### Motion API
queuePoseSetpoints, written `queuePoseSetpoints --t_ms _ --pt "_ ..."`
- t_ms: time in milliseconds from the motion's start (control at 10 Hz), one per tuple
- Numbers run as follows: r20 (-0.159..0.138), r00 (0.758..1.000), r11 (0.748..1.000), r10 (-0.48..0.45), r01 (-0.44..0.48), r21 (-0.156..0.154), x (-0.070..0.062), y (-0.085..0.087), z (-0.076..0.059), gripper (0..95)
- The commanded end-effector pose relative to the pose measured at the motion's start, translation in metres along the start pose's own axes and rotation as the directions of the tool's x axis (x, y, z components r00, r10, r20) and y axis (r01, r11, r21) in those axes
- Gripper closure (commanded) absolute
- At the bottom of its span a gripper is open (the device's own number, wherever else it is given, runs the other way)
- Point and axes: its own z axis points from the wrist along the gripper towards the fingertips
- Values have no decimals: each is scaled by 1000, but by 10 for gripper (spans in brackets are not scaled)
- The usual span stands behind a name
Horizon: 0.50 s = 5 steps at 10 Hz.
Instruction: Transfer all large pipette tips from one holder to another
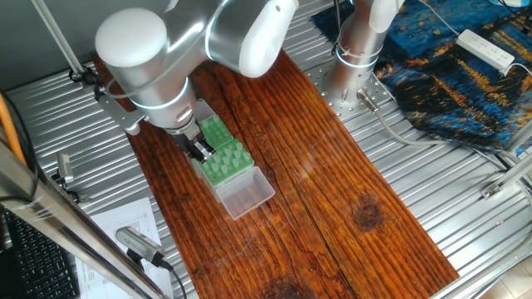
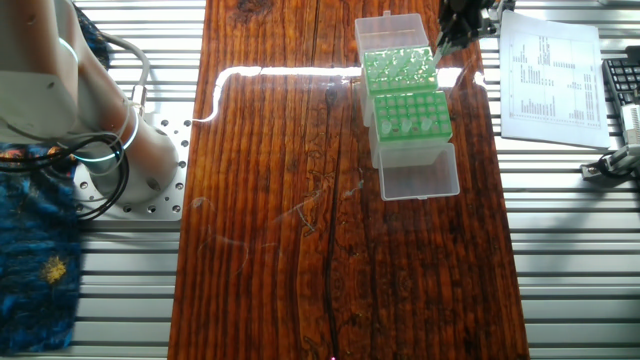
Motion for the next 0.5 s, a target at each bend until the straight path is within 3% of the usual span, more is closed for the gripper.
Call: queuePoseSetpoints --t_ms 100,500 --pt "-2 1000 1000 -2 2 0 -1 0 -4 950" --pt "-5 1000 1000 -19 19 -9 1 -4 -17 950"
